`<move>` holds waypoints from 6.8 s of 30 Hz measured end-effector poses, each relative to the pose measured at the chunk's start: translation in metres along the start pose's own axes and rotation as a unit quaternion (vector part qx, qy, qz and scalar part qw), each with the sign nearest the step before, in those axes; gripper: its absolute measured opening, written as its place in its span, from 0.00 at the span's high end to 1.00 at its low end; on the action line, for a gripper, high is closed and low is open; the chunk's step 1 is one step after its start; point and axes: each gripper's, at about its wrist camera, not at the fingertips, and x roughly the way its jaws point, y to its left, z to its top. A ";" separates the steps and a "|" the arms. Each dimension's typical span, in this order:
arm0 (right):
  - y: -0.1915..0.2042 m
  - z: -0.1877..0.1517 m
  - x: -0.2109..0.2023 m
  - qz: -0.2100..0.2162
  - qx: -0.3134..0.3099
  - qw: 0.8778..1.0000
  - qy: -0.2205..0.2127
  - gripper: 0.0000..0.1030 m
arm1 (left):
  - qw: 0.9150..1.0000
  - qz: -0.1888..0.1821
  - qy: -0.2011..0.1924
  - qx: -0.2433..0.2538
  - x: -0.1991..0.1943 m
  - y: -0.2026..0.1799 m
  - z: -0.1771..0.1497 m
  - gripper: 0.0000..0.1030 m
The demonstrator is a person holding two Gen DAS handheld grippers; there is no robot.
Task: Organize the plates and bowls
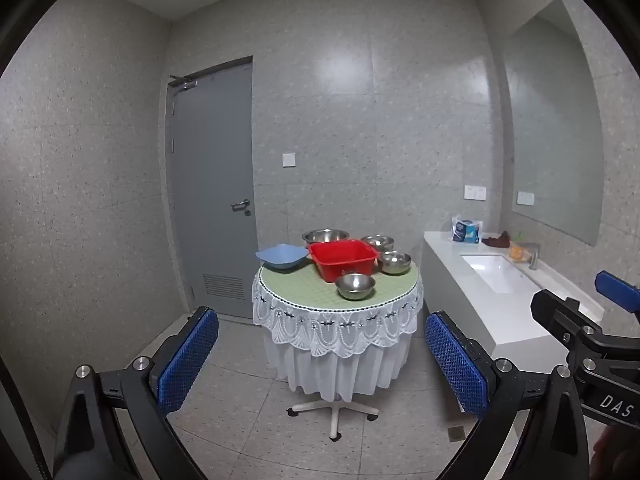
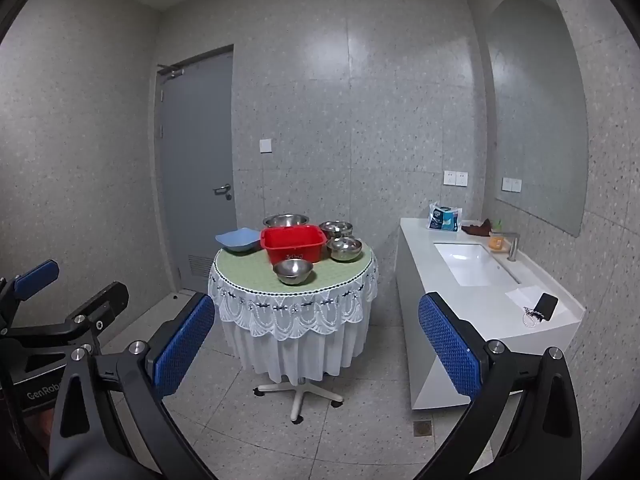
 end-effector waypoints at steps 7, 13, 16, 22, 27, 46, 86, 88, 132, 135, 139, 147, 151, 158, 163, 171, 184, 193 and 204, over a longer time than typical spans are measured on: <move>0.014 -0.002 0.010 -0.005 -0.008 1.000 0.026 0.00 | 1.000 0.000 0.003 -0.001 0.000 0.005 0.005 0.01; 0.017 -0.007 0.016 -0.008 -0.007 1.000 0.026 0.00 | 1.000 -0.003 0.005 -0.001 0.009 0.012 0.010 0.01; 0.021 -0.001 0.011 -0.009 -0.006 1.000 0.025 0.00 | 1.000 -0.001 0.001 0.001 0.006 0.007 0.001 0.01; 0.018 0.000 0.012 -0.009 -0.002 1.000 0.029 0.00 | 1.000 0.001 0.001 0.005 0.007 0.007 0.001 0.01; 0.020 -0.001 0.014 -0.009 -0.003 1.000 0.030 0.00 | 1.000 0.003 0.002 0.006 0.012 0.005 -0.001 0.01; 0.022 -0.001 0.017 -0.012 -0.004 0.999 0.031 0.00 | 1.000 0.002 0.003 0.005 0.020 0.004 -0.002 0.01; 0.020 0.007 0.081 -0.008 -0.002 0.999 0.048 0.00 | 1.000 0.013 0.019 0.005 0.078 0.007 0.008 0.01; 0.020 0.006 0.088 -0.008 -0.004 0.999 0.049 0.00 | 1.000 0.016 0.021 0.004 0.086 0.005 0.009 0.01; -0.052 0.047 0.349 0.044 -0.004 0.996 0.075 0.00 | 0.997 0.067 0.045 -0.002 0.415 -0.075 0.096 0.01; -0.052 0.050 0.367 0.035 -0.003 0.996 0.079 0.00 | 0.997 0.058 0.048 -0.002 0.446 -0.070 0.102 0.01; -0.049 0.055 0.400 0.015 -0.003 0.997 0.082 0.00 | 0.998 0.039 0.049 -0.001 0.500 -0.057 0.113 0.01; -0.032 0.073 0.482 -0.018 0.013 0.995 0.097 0.00 | 0.998 0.003 0.057 0.008 0.622 -0.003 0.151 0.01; -0.014 0.089 0.535 -0.030 0.019 0.994 0.104 0.00 | 0.998 -0.011 0.065 0.014 0.692 0.033 0.175 0.01; 0.009 0.106 0.619 -0.033 0.018 0.991 0.132 0.00 | 0.996 -0.025 0.084 0.016 0.800 0.072 0.207 0.01; 0.018 0.113 0.679 -0.010 0.026 0.985 0.170 0.00 | 0.990 -0.046 0.130 0.012 0.887 0.093 0.226 0.01; 0.012 0.103 0.794 0.013 0.056 0.960 0.275 0.00 | 0.967 -0.051 0.247 -0.027 1.042 0.140 0.228 0.01; 0.004 0.065 0.938 0.041 0.080 0.912 0.400 0.00 | 0.919 -0.063 0.381 -0.075 1.231 0.184 0.225 0.17; 0.015 0.037 0.972 0.055 0.065 0.885 0.457 0.48 | 0.911 -0.085 0.401 -0.044 1.272 0.155 0.219 0.70; 0.022 0.072 0.950 0.073 0.049 0.914 0.397 0.62 | 0.945 -0.078 0.316 -0.042 1.245 0.152 0.248 0.74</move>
